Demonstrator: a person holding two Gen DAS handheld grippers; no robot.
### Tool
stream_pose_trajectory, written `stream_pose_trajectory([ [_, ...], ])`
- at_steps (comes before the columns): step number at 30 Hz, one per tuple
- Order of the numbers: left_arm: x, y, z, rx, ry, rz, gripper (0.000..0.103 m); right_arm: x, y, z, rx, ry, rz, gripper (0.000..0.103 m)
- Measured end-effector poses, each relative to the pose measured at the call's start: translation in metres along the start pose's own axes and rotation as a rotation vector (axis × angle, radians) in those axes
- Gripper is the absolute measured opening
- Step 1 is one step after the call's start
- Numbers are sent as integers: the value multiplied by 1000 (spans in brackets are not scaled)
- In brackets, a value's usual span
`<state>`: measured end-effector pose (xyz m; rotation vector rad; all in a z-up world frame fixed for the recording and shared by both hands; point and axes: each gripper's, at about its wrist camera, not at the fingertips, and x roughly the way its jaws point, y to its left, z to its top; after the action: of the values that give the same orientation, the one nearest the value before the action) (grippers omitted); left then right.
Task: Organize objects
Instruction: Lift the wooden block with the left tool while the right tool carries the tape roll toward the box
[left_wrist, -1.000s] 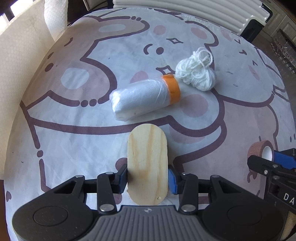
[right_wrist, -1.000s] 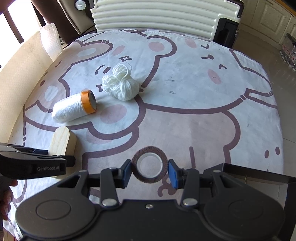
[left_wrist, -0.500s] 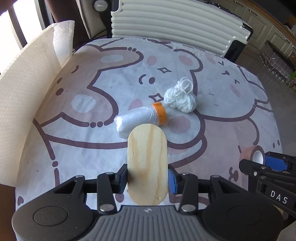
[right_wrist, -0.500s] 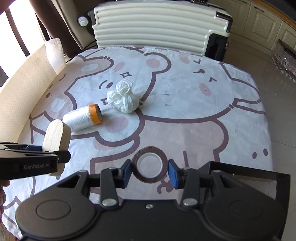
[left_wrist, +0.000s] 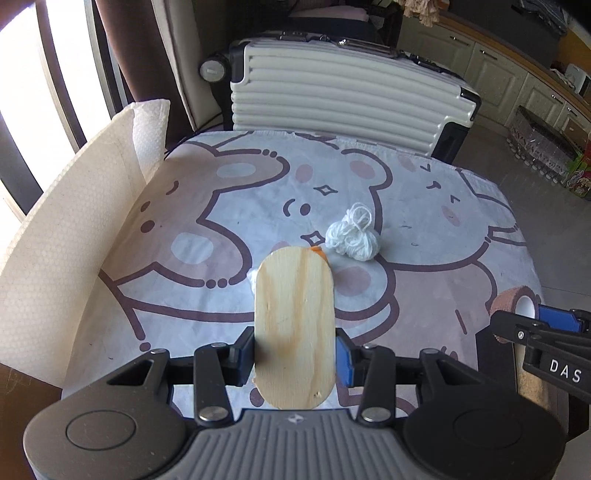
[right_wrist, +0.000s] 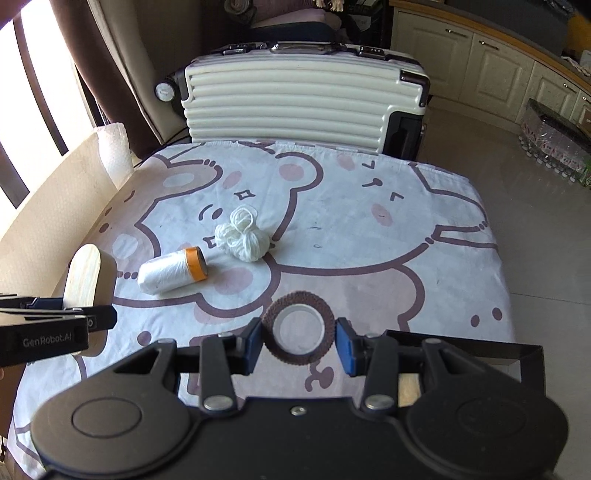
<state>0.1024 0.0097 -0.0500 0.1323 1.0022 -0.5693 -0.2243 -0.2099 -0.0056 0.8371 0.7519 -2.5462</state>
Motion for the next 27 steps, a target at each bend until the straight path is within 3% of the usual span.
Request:
stream_pose_trajectory([
  [14,-35,2,-2,-5,-96,14,45,-35,-1,-2,-4,-98,-24,43],
  [27,-42,4,-5,-19,-119,28,45,-44,-5,-1,10,-131,-28,43],
])
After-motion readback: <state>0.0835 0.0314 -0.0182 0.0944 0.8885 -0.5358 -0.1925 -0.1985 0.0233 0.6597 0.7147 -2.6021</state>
